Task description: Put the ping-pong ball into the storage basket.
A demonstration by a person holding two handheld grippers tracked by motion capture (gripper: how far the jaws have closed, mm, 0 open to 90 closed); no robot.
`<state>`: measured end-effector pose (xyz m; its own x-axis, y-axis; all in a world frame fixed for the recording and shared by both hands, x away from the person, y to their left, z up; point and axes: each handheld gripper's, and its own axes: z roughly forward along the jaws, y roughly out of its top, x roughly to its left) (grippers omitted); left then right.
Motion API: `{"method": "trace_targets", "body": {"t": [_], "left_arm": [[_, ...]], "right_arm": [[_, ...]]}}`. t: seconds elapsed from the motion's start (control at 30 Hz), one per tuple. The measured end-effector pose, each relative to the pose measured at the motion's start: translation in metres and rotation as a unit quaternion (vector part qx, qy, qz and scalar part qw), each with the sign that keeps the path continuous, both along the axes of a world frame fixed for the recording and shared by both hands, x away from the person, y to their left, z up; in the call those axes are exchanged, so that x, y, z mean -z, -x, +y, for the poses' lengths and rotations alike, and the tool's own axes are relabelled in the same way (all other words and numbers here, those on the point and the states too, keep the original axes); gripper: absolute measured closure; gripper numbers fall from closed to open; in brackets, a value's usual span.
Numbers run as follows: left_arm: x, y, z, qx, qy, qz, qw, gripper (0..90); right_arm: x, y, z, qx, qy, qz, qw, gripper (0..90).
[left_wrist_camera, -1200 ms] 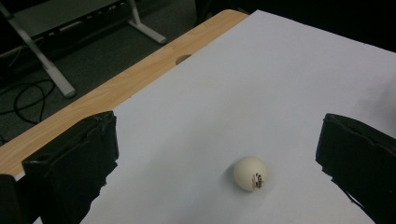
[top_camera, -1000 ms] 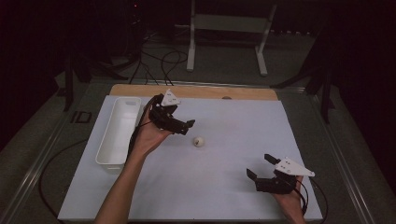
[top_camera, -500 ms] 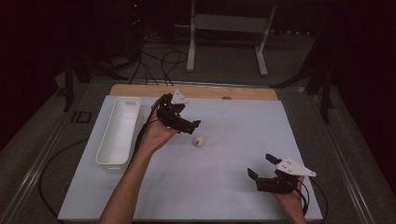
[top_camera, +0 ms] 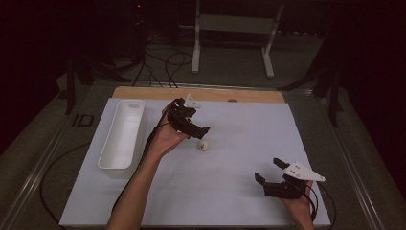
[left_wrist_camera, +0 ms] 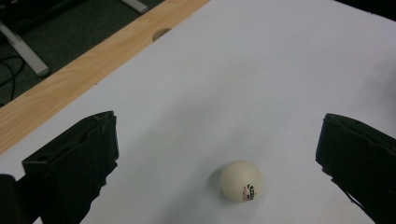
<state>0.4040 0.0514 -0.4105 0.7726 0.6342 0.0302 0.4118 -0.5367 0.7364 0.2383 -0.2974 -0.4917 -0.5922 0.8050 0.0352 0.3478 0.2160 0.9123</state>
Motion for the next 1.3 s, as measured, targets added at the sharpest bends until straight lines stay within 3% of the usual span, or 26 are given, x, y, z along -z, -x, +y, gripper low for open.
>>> {"method": "trace_targets", "body": {"t": [0.7, 1.3], "left_arm": [[0.012, -0.007, -0.01, 0.01, -0.013, 0.027, 0.9995, 0.0], [0.021, -0.008, -0.016, 0.014, -0.017, 0.038, 0.999, 0.0]], "right_arm": [[0.0, 0.0, -0.002, 0.002, -0.001, -0.001, 1.0, 7.4], [-0.001, 0.001, -0.002, 0.003, -0.002, -0.001, 1.0, 7.4]]}}
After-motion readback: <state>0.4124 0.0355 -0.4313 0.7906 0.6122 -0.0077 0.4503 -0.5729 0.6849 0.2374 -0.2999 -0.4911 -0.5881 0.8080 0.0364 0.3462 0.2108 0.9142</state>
